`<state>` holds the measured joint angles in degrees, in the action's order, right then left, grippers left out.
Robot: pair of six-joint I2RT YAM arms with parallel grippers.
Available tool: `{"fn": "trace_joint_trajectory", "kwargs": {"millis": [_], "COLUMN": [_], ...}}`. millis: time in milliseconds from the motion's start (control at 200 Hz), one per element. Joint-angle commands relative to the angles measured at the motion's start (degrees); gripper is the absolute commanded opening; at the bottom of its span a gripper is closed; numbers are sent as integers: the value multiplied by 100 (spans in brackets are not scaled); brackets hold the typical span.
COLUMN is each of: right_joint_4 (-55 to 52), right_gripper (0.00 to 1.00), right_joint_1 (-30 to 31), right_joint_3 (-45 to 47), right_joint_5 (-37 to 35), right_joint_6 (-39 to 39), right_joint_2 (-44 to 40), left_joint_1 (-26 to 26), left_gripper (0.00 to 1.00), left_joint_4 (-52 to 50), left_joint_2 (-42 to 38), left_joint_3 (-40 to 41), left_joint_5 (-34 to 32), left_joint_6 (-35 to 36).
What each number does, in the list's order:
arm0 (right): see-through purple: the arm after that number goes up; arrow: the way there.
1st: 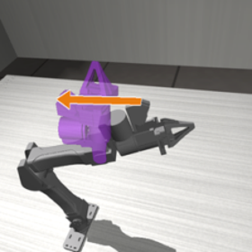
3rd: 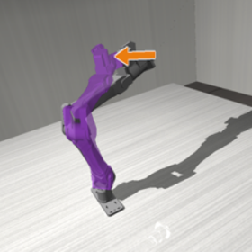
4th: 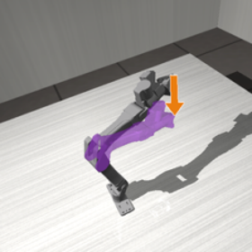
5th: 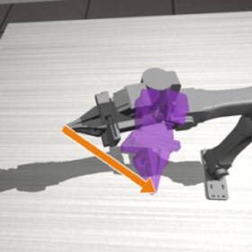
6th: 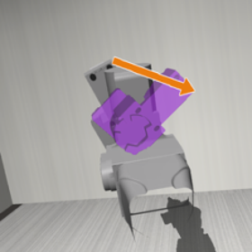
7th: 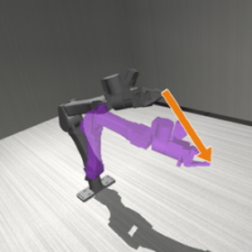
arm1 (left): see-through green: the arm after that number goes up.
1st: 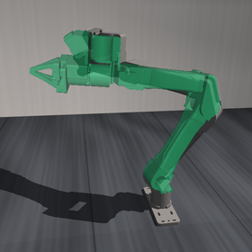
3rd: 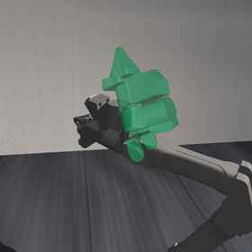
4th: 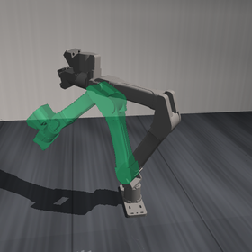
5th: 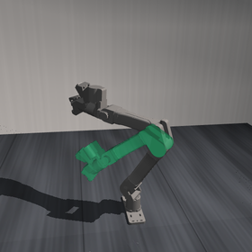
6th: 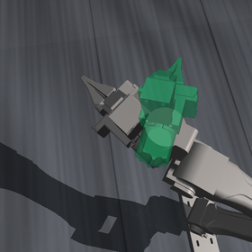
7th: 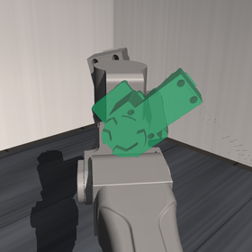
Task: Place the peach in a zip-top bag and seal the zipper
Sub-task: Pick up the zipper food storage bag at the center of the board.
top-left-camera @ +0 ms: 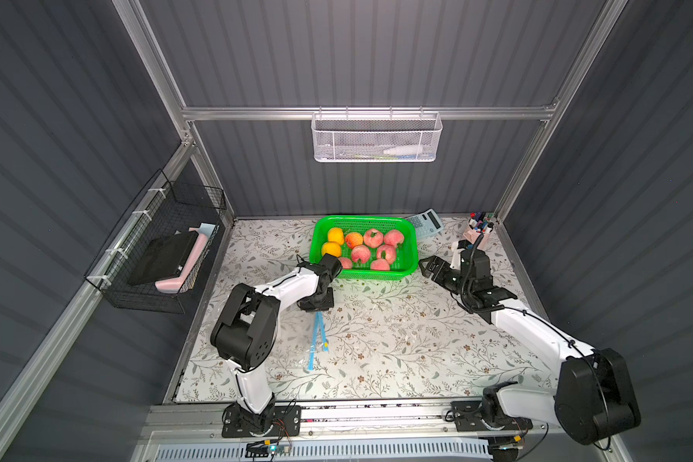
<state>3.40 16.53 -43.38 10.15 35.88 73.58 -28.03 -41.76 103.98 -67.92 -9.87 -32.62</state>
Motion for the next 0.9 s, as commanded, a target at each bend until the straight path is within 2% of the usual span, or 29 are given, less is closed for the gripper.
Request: {"fn": "trace_joint_trajectory", "kwargs": {"millis": [0,280,595,710,896], "right_joint_4": [82,82,113,126,345], "right_gripper": [92,90,88,87,85], "right_joint_1": [8,15,365,826,1941], "right_joint_3": [-4,13,48,74,101], "right_joint_5": [57,105,305,286,198], "right_joint_6": [95,130,236,417,839], "right_joint_2": [53,43,-110,-140,-27], "left_joint_1": [-1,-1,-1,-9,-27], "left_gripper": [25,0,0,0,0], "left_joint_4": [-165,-143,-244,-284,23], "left_joint_2": [0,-108,-1034,-1573,-2301], "left_joint_3": [-139,-105,48,167,508], "left_joint_5": [-56,17,793,1212,1982], "left_joint_6": [-25,28,428,570,541]}}
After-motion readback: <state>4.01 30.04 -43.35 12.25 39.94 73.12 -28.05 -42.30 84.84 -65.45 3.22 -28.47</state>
